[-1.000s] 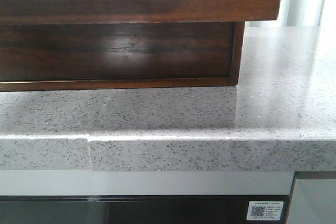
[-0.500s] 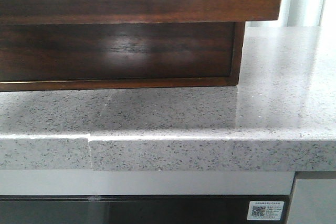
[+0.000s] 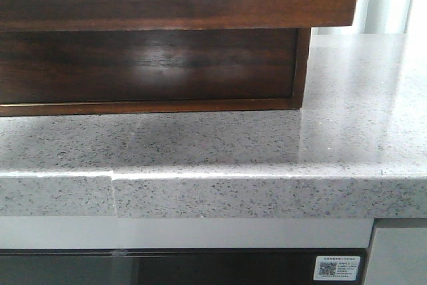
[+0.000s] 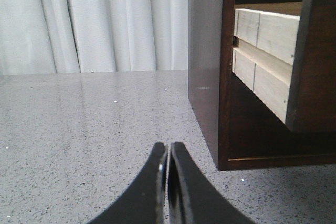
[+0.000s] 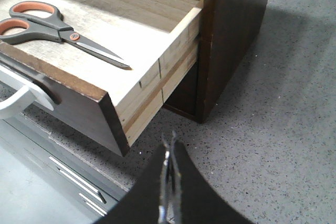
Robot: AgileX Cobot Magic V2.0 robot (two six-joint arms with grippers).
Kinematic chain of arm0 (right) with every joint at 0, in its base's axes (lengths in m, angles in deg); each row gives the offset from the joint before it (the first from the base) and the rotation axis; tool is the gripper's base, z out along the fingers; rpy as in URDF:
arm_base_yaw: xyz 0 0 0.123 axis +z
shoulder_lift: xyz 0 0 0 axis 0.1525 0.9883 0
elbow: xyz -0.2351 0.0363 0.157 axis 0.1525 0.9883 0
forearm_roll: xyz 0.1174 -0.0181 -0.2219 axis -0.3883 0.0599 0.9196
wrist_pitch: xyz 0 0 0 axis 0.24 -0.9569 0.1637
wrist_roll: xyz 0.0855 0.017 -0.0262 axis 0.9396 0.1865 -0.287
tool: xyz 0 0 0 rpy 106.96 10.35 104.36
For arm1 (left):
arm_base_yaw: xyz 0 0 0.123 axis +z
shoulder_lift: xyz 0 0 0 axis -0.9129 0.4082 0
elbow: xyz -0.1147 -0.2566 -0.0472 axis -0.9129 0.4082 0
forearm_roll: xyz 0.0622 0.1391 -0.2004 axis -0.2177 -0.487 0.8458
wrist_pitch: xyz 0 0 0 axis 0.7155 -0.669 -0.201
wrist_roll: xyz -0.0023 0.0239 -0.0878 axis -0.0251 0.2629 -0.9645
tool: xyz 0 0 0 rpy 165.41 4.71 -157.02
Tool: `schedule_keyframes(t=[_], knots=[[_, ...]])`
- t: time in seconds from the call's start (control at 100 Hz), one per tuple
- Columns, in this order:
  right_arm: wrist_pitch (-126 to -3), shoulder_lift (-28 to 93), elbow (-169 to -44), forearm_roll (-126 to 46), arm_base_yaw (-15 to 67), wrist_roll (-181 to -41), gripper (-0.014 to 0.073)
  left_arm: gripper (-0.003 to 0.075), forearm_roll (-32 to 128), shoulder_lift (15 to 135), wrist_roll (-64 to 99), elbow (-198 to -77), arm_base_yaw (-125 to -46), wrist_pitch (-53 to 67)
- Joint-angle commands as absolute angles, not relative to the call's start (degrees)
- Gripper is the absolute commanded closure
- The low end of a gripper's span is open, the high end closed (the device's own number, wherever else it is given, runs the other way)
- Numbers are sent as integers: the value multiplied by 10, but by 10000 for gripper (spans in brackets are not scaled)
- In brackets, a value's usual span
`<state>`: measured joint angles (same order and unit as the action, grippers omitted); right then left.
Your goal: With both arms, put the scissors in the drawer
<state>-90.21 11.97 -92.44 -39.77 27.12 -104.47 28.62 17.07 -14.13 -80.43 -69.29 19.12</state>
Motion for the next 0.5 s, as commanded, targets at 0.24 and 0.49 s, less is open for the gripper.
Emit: schedule_keyframes(t=[0.24,0.49], knots=[[-868,119,-940,-403,266,-1046,662,741,296,153,-149,-783,-690,220],[-868,119,-940,-403,266,-1046,662,741,296,153,-149,-783,-690,220]])
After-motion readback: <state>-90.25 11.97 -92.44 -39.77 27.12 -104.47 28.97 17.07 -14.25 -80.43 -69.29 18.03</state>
